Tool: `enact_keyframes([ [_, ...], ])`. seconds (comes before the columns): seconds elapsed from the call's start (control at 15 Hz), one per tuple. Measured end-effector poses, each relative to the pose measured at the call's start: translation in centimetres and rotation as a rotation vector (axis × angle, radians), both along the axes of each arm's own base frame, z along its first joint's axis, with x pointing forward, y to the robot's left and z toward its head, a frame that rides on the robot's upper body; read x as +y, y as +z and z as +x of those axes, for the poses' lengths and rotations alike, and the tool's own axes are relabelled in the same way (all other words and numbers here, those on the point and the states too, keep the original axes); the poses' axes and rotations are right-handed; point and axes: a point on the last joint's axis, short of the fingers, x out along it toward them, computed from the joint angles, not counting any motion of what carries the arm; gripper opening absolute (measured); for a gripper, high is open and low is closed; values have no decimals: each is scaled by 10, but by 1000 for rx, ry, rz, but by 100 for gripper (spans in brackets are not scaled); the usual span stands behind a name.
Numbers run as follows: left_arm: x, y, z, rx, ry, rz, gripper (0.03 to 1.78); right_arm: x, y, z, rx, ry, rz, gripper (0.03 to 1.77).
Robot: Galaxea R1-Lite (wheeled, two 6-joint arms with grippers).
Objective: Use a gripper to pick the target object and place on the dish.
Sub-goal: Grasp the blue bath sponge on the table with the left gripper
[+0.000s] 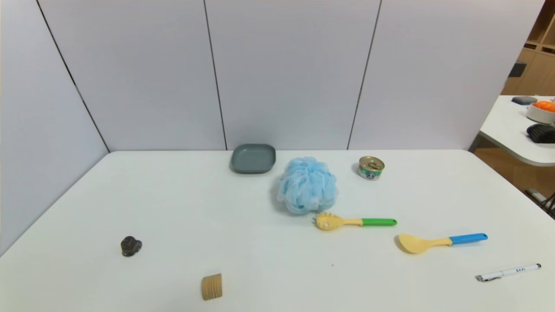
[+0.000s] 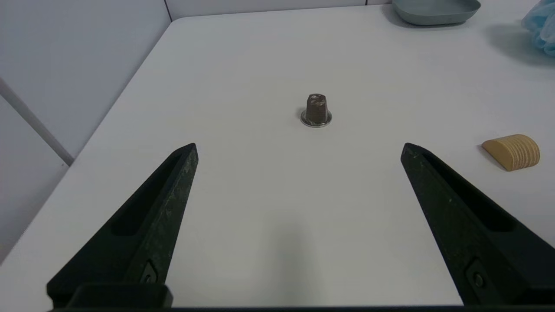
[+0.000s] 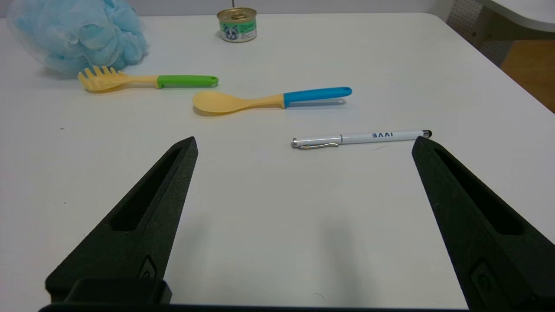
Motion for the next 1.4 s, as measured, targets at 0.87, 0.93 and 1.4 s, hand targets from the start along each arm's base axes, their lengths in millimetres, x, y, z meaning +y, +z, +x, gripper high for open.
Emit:
enact_keyframes([
  [0.87,-56,137,190,359,-426,426,169,0,0,0,0,0,1,171],
  [0.93,-74,138,209,370,-491,442,169,0,0,0,0,0,0,171],
  [1.4,-208,107,299,253,-943,433,169,0,0,0,0,0,0,171],
])
